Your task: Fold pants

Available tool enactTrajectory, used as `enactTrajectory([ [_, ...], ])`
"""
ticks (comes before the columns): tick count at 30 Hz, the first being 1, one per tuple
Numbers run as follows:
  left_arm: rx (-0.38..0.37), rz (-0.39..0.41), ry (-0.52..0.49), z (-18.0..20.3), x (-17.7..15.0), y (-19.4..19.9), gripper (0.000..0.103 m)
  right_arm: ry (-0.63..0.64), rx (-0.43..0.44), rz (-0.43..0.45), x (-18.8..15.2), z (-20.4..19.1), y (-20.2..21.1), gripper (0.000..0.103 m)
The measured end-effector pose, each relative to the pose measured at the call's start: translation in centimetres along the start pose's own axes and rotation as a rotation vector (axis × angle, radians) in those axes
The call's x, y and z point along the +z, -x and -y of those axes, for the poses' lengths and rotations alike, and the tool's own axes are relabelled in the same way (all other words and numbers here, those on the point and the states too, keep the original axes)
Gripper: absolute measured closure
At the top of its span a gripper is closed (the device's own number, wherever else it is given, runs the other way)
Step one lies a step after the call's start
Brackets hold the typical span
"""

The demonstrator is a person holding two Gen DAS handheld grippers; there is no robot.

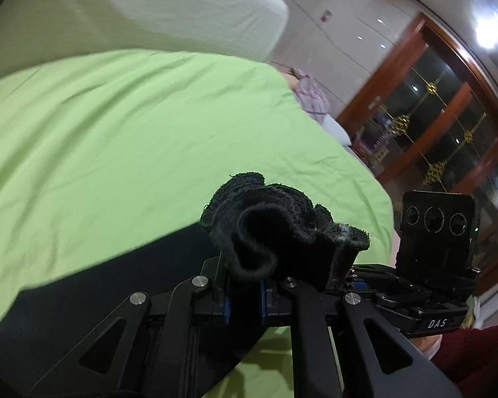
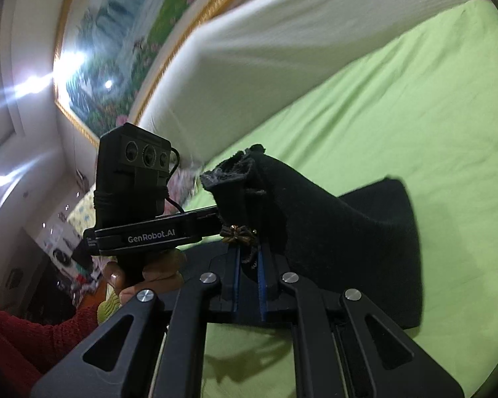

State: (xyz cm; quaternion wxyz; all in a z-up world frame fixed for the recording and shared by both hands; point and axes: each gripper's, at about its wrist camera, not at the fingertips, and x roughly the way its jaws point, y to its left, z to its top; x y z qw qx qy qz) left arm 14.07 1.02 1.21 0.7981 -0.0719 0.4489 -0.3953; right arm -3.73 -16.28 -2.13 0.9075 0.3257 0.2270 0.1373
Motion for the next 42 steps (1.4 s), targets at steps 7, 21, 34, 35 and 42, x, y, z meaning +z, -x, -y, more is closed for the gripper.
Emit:
enactTrajectory([
  [7,0.058,-0.015,0.097,-3.6,-2.6,-0.8,0.092,0.015,-0.043,-0.103,-0.5,0.5,-3.5,0.093],
  [21,0.209,0.008,0.252,-5.5,-6.0,1.1,0.090,0.040,-0.124,-0.221,-0.3,-1.1,-6.7,0.080],
  [34,0.387,0.200,0.516,-6.2,-13.4,10.6,0.042,0.219,-0.006,-0.297,-1.0,-6.6,-7.6,0.057],
  [35,0.395,0.222,0.545,-6.4,-14.3,11.5,0.041,0.235,0.007,-0.293,-0.8,-7.1,-7.7,0.056],
  [42,0.487,0.307,0.716,-7.8,-20.0,16.7,0.039,0.259,0.035,-0.305,0.6,-8.8,-10.3,0.054],
])
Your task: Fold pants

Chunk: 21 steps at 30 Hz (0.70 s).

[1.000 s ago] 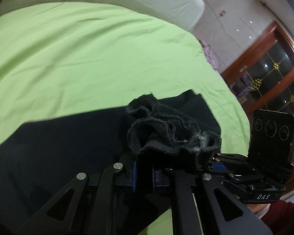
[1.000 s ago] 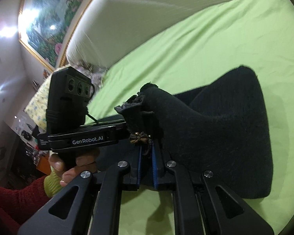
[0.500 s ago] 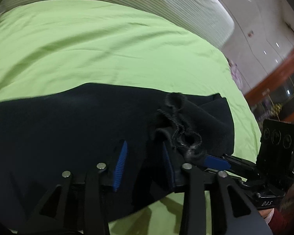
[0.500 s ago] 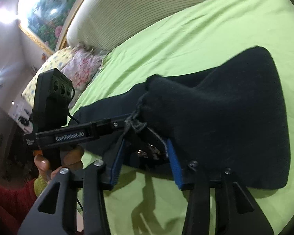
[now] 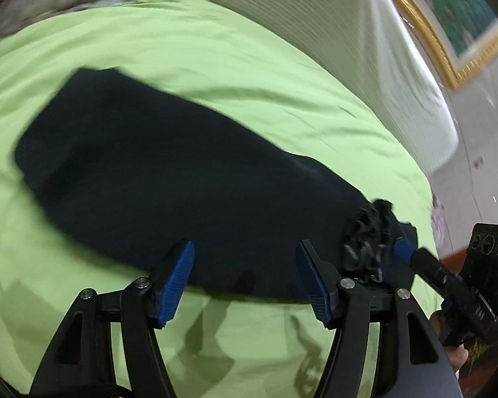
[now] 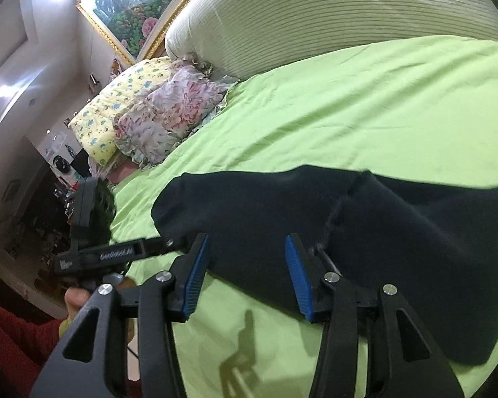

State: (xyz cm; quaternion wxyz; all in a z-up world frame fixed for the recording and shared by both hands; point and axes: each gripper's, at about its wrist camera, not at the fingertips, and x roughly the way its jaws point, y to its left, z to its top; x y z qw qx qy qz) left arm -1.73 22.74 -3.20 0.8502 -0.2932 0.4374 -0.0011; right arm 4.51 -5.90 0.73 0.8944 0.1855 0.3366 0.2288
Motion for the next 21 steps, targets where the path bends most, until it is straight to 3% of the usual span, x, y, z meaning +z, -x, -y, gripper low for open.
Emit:
enactTrajectory([
  [7,0.086,0.064,0.132,-5.8,-1.0,3.7,0.038,0.068,0.026,-0.045,1.1,-1.9,-2.6,0.054],
  [14,0.149,0.091,0.245,-9.5,-0.9,4.7,0.033,0.167,0.048,-0.107,3.1,-4.7,-6.6,0.054],
  [21,0.114,0.077,0.306,-11.9,0.1,3.5,0.033,0.288,0.072,-0.226,6.3,-7.6,-12.7,0.054],
])
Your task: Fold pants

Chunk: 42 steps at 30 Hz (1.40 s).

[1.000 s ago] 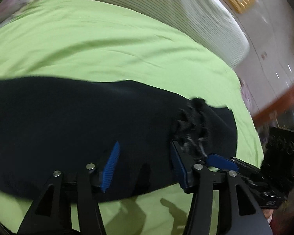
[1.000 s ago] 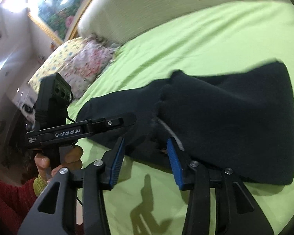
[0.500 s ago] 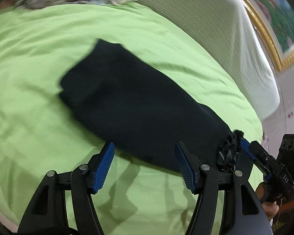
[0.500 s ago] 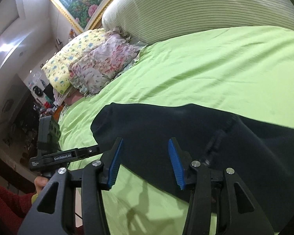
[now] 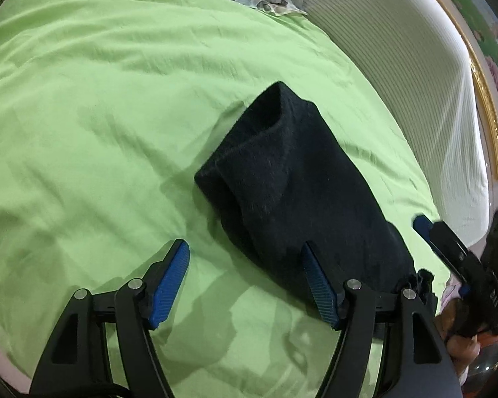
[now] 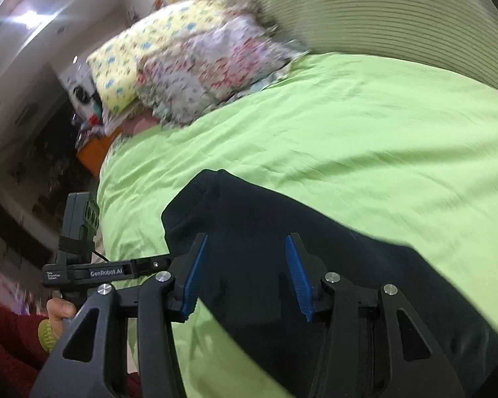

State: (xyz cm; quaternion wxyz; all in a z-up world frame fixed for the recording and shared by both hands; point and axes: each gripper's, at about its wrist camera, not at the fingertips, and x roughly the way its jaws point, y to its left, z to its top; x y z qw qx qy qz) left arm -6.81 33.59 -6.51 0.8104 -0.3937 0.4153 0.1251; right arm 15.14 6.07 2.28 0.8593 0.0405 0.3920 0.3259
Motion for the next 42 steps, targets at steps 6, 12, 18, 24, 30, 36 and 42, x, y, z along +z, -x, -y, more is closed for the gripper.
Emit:
enactTrajectory([
  [6,-0.049,0.023,0.029,-0.3,0.8,-1.0,0.033,0.164,0.021,-0.157,4.0,-1.3,-5.7,0.054],
  [12,-0.040,0.057,0.021,1.0,0.9,-1.6,0.034,0.257,0.067,-0.273,6.8,-2.1,-10.7,0.054],
  [18,-0.013,0.095,0.028,0.9,1.5,-2.3,0.053,0.355,0.069,-0.363,6.6,-3.3,-14.3,0.056],
  [24,-0.015,0.109,-0.019,1.4,2.1,-2.9,0.076,0.304,0.102,-0.331,6.6,-2.1,-13.2,0.081],
  [30,-0.044,0.146,-0.076,3.5,2.2,-1.0,0.083,0.278,0.126,-0.247,6.6,-2.2,-10.1,0.085],
  [36,-0.127,0.189,-0.142,7.2,2.5,2.3,0.083,0.191,0.178,-0.080,6.8,-1.3,-3.5,0.085],
  [42,-0.222,0.208,-0.265,13.2,1.2,5.1,0.083,0.137,0.154,0.088,5.4,0.0,4.4,0.086],
])
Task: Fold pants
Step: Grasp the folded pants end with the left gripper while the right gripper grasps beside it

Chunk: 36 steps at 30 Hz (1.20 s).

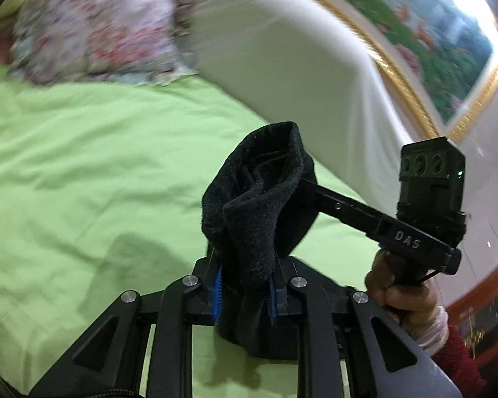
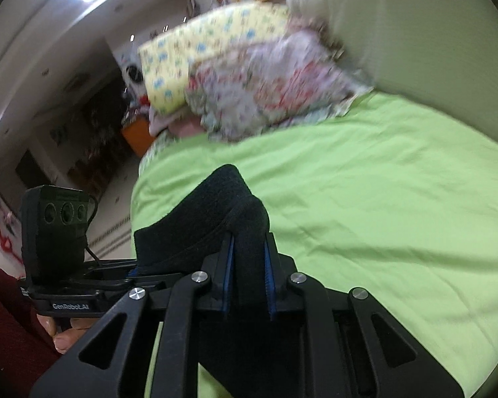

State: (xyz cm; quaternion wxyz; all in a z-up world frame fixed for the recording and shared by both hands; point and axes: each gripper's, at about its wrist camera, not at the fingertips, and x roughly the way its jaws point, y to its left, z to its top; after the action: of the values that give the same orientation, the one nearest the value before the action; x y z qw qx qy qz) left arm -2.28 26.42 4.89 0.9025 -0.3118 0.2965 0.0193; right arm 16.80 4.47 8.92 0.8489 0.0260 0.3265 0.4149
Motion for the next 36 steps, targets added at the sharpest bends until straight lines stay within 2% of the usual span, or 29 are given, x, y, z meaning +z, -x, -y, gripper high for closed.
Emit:
enactTrajectory([
  [7,-0.126,-0.019,-0.135,7.7,-0.7,-0.5,0.083,-0.083,-0.051,0.140,-2.9,1.3,8.2,0.086],
  [17,-0.202,-0.107,-0.271,16.7,-4.5,-3.7,0.083,-0.218,-0.119,0.250,-8.5,4.3,15.3,0.087],
  [29,-0.206,-0.217,-0.375,22.3,-9.5,-8.6,0.083,-0.383,-0.152,0.338,-15.5,7.9,18.8,0.087],
  [36,-0.189,-0.250,-0.402,23.3,-10.1,-10.4,0.083,-0.422,-0.170,0.341,-17.3,8.8,19.1,0.087],
])
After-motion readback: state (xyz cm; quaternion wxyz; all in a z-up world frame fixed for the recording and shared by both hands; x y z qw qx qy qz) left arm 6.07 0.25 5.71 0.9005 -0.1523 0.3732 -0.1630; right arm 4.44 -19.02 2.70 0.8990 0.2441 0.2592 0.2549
